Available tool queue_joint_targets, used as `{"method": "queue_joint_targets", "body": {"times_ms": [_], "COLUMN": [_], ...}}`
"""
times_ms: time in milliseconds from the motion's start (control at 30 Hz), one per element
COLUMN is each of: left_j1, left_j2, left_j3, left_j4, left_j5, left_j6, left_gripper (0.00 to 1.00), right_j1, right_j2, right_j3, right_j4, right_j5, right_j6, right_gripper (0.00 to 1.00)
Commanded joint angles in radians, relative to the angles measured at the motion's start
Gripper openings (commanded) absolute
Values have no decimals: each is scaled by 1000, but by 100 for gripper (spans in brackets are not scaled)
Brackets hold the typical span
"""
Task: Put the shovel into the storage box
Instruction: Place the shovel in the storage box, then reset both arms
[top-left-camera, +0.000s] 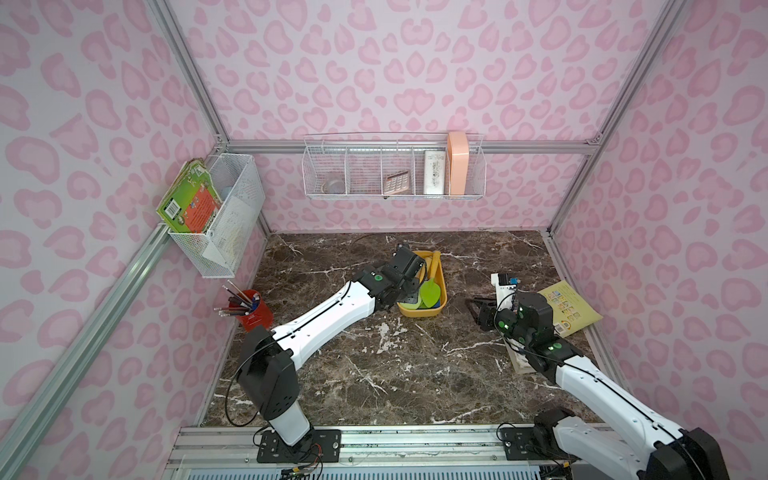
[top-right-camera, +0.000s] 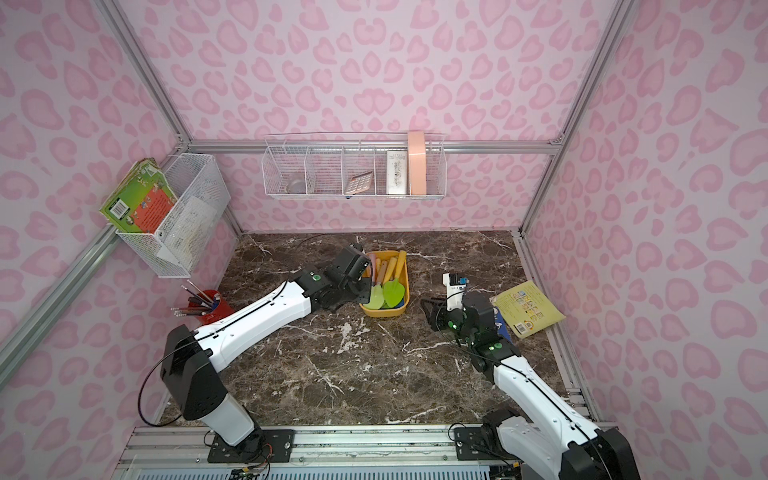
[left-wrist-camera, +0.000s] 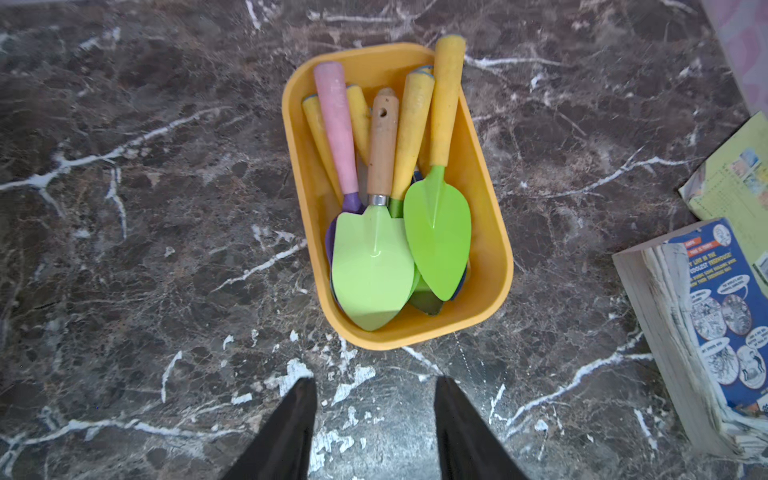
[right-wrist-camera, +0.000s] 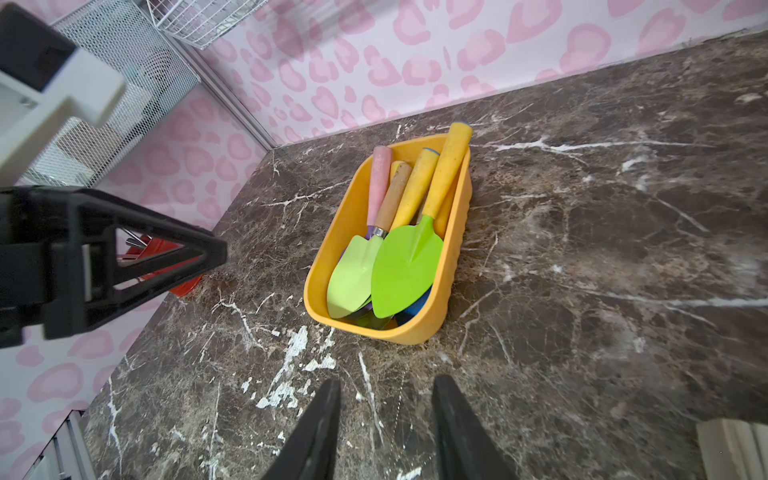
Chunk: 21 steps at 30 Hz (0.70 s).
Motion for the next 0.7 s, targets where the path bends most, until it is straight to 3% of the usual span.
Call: {"method": "queue_joint_targets", "body": {"times_ms": [0, 33, 67, 100, 133, 233, 267, 300, 400, 567, 667], "left_j1": [4, 5, 11, 18, 27, 57, 67, 76, 123, 305, 396], "left_j2": [-64, -84, -102, -117, -138, -209, -239, -267, -352, -432, -457], "left_j3": [-69, -94, -117, -141, -167, -242, -264, -284, -354, -457, -513], "left_j4": [7, -1, -12, -17, -24, -20, -12, -3, 49, 101, 163], "left_j5": [-84, -104, -114, -116, -126, -145, -154, -165, -193, -174, -194], "left_j6": [1, 9, 9, 13, 8, 21, 39, 60, 139, 206, 260], "left_gripper": [61, 64, 82, 85, 99, 99, 99, 99, 99, 98, 98], "right_j1": [6, 6, 5, 5, 5, 5, 3, 0, -13, -73, -93], "right_j2": [38, 50, 61, 70, 81, 112, 123, 133, 165, 190, 190], "right_j3": [38, 46, 59, 69, 80, 107, 119, 129, 169, 214, 186], "right_j4": [40, 44, 44, 45, 46, 42, 37, 30, 4, -3, 46], "right_j5": [2, 10, 21, 27, 34, 64, 82, 96, 159, 290, 515], "right_j6": [-28, -30, -32, -38, -42, -54, -57, -62, -83, -115, -147], "right_gripper": [44, 46, 48, 49, 52, 61, 73, 97, 99, 99, 99]}}
